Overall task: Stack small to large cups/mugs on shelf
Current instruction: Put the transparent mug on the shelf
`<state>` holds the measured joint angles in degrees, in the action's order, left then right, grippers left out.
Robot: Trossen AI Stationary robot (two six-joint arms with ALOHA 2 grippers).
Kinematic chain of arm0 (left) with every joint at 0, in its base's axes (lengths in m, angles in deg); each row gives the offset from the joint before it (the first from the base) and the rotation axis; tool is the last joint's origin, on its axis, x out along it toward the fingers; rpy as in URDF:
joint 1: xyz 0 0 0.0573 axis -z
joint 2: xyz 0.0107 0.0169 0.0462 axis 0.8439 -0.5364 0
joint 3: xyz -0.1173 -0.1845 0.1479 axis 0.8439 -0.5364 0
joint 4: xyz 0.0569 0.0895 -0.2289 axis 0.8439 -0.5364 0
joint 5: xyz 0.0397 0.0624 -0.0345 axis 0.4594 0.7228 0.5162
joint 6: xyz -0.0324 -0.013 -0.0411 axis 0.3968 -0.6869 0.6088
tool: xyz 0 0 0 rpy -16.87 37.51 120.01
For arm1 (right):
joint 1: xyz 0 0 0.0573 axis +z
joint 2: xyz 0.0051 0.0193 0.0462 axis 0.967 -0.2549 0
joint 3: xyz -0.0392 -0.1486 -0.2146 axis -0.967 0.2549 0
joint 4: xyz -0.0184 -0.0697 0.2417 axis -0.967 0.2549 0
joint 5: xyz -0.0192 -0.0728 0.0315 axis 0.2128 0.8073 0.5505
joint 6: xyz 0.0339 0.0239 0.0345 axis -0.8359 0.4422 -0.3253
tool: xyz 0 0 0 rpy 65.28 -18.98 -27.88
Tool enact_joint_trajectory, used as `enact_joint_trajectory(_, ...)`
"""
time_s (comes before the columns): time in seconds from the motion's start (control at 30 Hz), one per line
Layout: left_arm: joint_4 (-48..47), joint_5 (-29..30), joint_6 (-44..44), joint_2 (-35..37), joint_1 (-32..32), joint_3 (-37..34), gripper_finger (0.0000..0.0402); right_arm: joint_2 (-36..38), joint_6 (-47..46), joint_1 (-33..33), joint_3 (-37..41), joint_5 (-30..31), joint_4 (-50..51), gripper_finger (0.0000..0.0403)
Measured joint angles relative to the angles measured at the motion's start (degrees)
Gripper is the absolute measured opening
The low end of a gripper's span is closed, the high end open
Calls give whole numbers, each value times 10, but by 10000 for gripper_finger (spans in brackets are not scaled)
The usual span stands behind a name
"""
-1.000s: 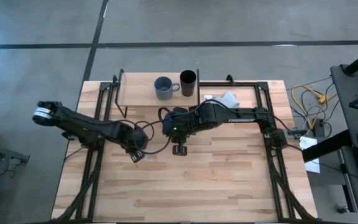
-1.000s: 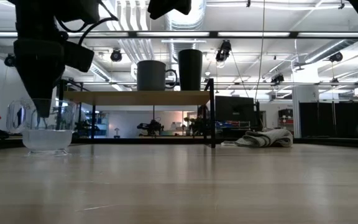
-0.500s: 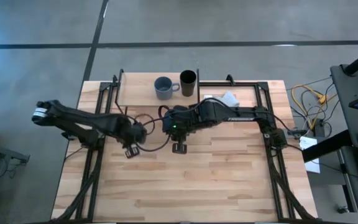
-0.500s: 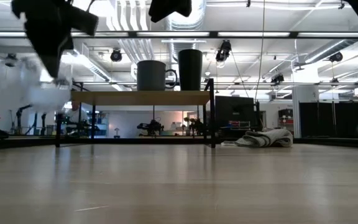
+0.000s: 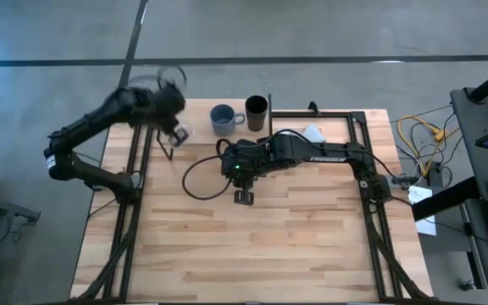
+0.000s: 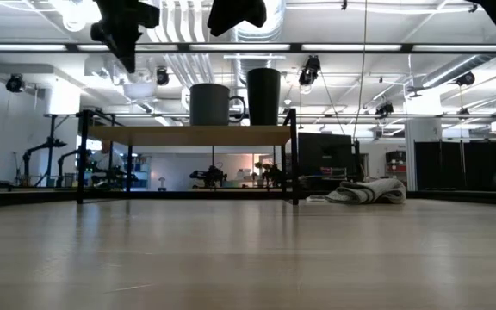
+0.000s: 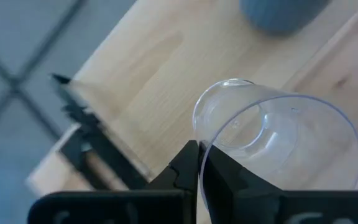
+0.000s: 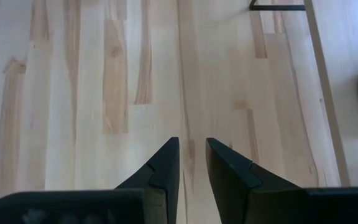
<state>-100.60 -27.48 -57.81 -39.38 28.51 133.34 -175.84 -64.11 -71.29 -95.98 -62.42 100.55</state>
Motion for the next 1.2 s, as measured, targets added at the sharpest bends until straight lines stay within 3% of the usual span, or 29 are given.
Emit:
enact_joint_trajectory(0.1,24,-104,-45,-14,-81,18,0,0,0,0,0,0,2,72)
enact_joint_trajectory(0.17,28,-126,-61,-29,-117,20,0,0,2,0,0,0,2,72)
enact_joint_trajectory(0.37,26,-113,-109,-85,-168,19,0,0,10,0,0,0,3,72)
enact_joint_trajectory(0.67,29,-116,-153,-135,-169,22,4,0,9,0,0,0,3,72)
enact_joint_trajectory(1.03,27,-94,-155,-127,-169,57,78,0,11,-7,0,0,2,72)
enact_joint_trajectory(1.2,32,-75,-153,-125,-169,89,92,0,9,-10,0,0,2,72)
